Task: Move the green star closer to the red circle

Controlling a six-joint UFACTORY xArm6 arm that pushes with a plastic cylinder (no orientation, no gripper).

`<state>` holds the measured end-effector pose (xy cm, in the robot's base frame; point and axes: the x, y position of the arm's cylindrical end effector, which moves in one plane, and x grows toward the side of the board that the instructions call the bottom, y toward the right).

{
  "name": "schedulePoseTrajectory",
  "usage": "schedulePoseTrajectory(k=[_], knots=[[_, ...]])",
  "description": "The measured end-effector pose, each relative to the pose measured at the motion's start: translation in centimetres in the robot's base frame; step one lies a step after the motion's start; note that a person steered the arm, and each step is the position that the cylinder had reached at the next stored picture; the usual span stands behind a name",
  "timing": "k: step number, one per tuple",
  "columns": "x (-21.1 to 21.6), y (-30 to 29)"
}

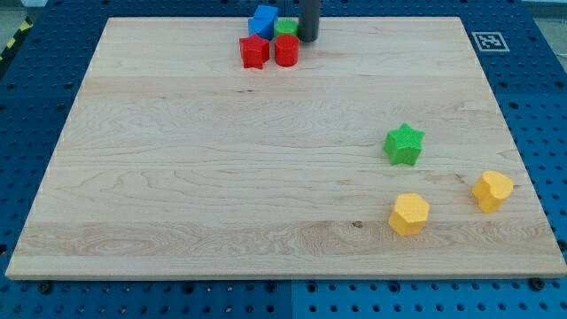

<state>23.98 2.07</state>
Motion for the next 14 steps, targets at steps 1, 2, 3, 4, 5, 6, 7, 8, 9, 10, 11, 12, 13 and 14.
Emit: schedulePoseTrajectory(k=[1,2,3,4,5,6,7,8,9,10,11,12,13,14], knots=[[0.9,2.2],[7.1,10.0],[15.4,16.2],[22.8,21.3],[27.7,21.0],[28.1,17.0],[27.1,15.0],[25.0,15.0],[22.4,14.0],[20.8,11.0],[20.5,7.1],[19.2,5.0],[16.7,5.3],[15.5,7.9]])
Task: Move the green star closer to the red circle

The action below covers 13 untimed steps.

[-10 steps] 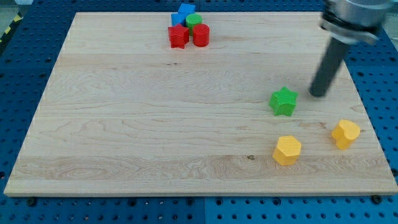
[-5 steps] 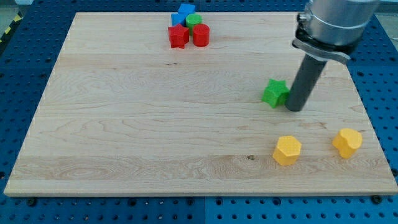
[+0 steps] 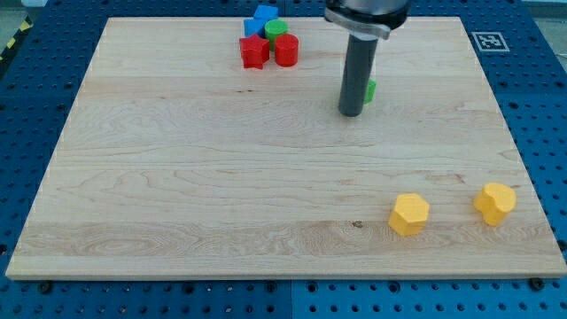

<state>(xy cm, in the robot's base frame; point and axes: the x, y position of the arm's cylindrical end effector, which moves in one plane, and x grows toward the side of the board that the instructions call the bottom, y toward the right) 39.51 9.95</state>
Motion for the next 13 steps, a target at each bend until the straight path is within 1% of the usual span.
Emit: schedulePoseTrajectory(k=[1,2,3,4,5,6,7,8,9,11,12,13], knots=[[-1.7,3.0],[-4.1,2.2],[-5.6,-2.8],[-7.5,-6.3],[-8.9,-6.6],[-7.9,-6.3],[-3.8,-5.5],[-3.4,-5.0],[-4.7,-4.8],[-5.7,-0.3],[-6.8,0.2],[-8.7,-1.5]])
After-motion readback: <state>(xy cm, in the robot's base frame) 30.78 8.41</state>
